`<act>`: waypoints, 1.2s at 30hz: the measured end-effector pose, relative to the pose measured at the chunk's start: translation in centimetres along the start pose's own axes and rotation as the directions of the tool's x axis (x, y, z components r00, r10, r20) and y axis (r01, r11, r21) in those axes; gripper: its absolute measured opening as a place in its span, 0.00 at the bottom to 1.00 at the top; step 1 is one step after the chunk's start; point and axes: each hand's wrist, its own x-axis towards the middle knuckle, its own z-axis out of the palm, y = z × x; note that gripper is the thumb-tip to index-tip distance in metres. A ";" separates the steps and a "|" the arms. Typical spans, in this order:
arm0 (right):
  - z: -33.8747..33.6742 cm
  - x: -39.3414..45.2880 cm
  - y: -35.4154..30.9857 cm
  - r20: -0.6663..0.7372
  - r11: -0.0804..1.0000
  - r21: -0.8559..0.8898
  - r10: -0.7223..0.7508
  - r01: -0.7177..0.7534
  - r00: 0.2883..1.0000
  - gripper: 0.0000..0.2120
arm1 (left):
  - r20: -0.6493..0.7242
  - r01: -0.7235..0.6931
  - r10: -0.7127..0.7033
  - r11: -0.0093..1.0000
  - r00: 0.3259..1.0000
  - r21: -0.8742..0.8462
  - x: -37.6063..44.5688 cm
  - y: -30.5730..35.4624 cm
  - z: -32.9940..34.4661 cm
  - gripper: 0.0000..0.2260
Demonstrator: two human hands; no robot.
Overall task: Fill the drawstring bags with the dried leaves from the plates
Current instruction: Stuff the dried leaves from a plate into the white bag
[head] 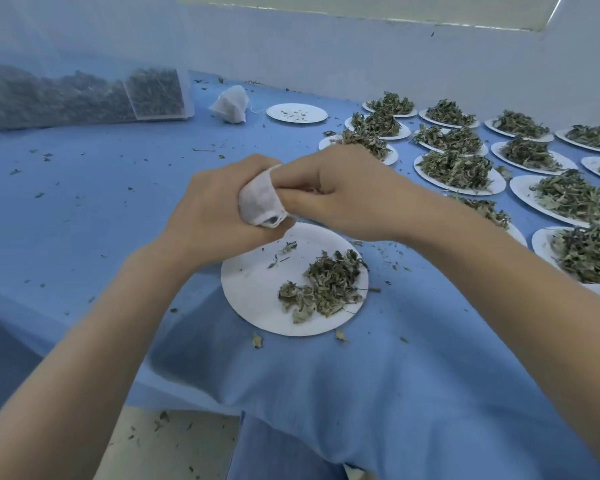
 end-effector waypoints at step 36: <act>-0.2 -3.1 2.8 -0.147 0.958 0.199 0.237 -0.206 0.960 0.06 | 0.158 0.050 -0.077 0.985 0.984 0.166 -0.9 -1.3 0.4 0.24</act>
